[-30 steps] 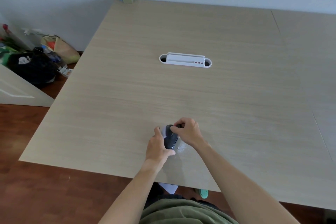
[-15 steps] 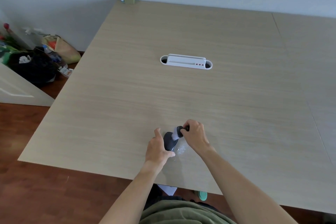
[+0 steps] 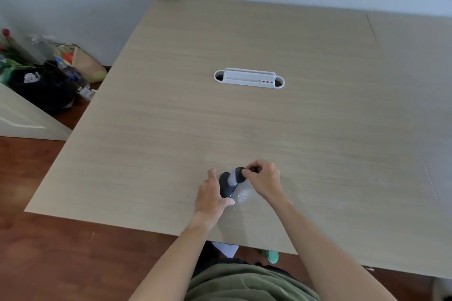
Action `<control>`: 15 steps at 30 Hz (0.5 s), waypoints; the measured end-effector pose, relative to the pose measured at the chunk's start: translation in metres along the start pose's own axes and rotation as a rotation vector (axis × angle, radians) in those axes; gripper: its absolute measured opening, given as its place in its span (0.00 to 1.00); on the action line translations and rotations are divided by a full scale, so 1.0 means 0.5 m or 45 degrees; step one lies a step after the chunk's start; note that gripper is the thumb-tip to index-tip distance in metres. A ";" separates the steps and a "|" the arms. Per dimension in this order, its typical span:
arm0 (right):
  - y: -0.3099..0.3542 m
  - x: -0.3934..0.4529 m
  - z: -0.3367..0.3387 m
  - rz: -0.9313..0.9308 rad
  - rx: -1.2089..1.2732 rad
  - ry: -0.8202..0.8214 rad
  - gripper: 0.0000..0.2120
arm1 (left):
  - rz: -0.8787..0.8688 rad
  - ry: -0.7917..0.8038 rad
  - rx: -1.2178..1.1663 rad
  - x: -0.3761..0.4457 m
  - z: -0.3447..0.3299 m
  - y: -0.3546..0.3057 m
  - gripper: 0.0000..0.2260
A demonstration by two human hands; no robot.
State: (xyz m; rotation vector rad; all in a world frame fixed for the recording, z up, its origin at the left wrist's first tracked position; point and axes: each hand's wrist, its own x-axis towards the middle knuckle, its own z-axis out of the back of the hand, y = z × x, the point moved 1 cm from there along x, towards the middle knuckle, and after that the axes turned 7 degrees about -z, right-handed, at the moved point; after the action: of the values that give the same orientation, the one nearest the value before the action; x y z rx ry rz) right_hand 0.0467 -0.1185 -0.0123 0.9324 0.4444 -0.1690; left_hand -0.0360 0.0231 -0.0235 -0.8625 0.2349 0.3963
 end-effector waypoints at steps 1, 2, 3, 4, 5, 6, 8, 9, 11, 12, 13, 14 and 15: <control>-0.001 -0.002 -0.002 -0.032 0.008 0.101 0.02 | -0.005 0.000 -0.008 0.000 -0.001 0.001 0.44; -0.005 -0.002 -0.003 -0.027 -0.047 0.160 0.02 | -0.009 0.001 -0.015 0.000 -0.001 0.001 0.43; -0.009 -0.001 -0.004 0.000 -0.112 0.140 0.02 | -0.012 0.003 -0.016 0.000 -0.001 0.002 0.42; -0.014 0.001 -0.004 0.029 -0.152 0.052 0.02 | -0.015 0.007 -0.010 0.000 -0.001 0.002 0.41; -0.018 0.002 -0.001 0.054 -0.153 -0.052 0.02 | -0.019 0.008 -0.001 0.001 -0.002 0.003 0.41; -0.019 0.000 0.002 0.074 -0.130 -0.127 0.02 | -0.026 0.008 0.011 0.001 -0.001 0.003 0.41; -0.016 -0.006 0.007 0.094 -0.081 -0.167 0.02 | -0.029 0.013 0.023 0.003 -0.002 0.004 0.43; -0.013 -0.008 0.007 0.081 -0.050 -0.127 0.02 | -0.029 0.012 0.022 0.005 -0.003 0.006 0.43; -0.006 -0.014 0.002 0.007 0.026 0.055 0.02 | -0.043 -0.001 0.025 0.004 -0.005 0.007 0.42; -0.005 -0.018 -0.003 -0.024 0.044 0.162 0.02 | -0.054 -0.013 0.027 0.003 -0.007 0.008 0.42; -0.008 -0.019 -0.008 -0.021 0.026 0.215 0.02 | -0.065 -0.024 0.024 0.002 -0.009 0.010 0.40; -0.011 -0.019 -0.013 0.009 -0.014 0.189 0.01 | -0.078 -0.030 0.021 -0.001 -0.009 0.011 0.39; -0.015 -0.016 -0.016 0.044 -0.050 0.094 0.01 | -0.085 -0.033 0.025 -0.003 -0.010 0.011 0.38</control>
State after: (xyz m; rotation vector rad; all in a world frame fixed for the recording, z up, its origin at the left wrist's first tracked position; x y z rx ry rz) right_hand 0.0349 -0.1165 -0.0185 0.9093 0.4979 -0.0945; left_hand -0.0401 0.0223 -0.0299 -0.8435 0.1855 0.3426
